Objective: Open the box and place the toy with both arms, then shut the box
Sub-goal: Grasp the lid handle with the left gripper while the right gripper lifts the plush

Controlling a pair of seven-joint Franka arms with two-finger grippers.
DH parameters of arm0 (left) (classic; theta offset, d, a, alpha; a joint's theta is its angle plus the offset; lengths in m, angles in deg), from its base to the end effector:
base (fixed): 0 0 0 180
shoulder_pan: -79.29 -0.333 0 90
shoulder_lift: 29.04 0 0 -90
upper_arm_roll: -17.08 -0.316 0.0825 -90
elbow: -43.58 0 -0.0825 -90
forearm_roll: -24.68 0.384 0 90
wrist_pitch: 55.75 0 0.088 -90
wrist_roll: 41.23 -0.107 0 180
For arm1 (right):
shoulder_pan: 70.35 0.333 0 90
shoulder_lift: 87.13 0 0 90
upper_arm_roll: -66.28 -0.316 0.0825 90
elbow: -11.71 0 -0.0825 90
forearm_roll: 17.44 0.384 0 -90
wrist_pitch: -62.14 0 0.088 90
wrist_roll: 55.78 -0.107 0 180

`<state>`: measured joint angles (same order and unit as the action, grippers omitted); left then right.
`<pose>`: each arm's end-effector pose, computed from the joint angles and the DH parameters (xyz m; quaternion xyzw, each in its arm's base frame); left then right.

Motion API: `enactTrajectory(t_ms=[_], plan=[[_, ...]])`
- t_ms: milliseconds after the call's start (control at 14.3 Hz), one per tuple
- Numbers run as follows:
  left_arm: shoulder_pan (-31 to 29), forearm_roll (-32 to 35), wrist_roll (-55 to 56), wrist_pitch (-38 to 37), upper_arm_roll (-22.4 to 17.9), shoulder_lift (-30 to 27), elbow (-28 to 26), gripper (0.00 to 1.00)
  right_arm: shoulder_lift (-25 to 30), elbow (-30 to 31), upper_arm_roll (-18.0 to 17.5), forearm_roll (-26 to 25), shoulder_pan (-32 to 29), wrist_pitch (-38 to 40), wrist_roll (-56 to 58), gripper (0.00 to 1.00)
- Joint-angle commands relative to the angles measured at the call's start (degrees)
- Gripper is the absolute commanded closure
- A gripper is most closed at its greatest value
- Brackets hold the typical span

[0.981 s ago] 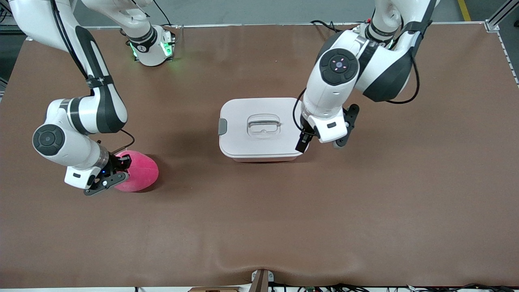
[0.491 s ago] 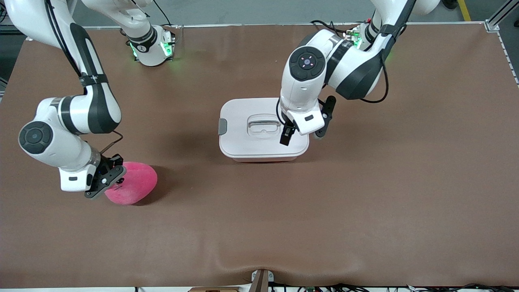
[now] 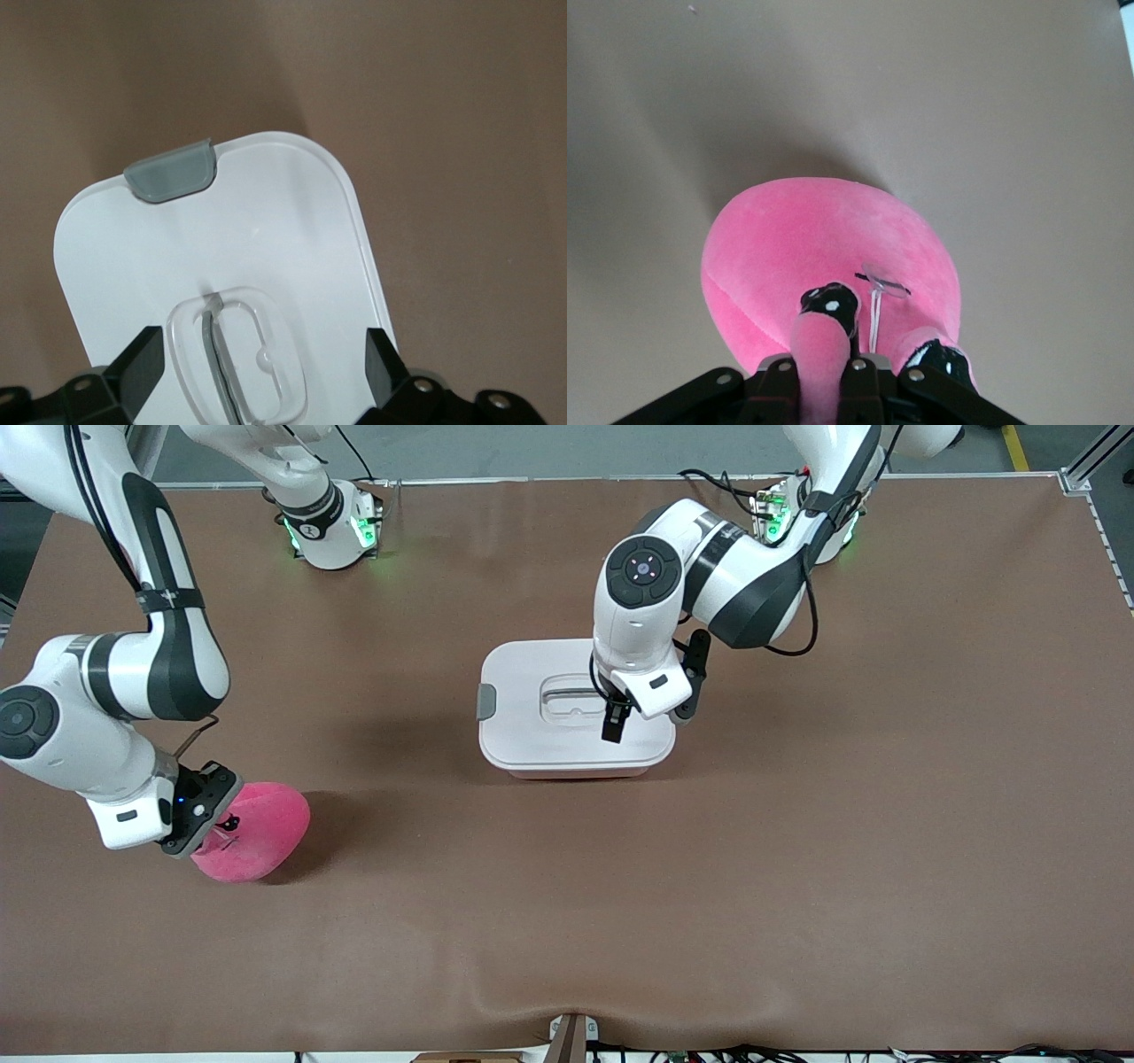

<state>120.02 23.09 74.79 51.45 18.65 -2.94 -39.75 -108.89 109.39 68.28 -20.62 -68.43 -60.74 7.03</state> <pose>0.5083 -0.4614 0.4203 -0.7964 -0.6041 0.0225 0.0154 0.6630 -0.0010 0.3777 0.8448 0.5334 0.0099 0.0414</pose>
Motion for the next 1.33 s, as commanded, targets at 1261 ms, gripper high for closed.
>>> enactTrajectory(t_ms=[1261], plan=[[6.2, 0.2, 22.4, 7.1, -0.5, 5.1, -1.0, 0.0, 4.0, -12.0, -1.0, -0.5, 1.3, 20.7, 18.1, 1.0]])
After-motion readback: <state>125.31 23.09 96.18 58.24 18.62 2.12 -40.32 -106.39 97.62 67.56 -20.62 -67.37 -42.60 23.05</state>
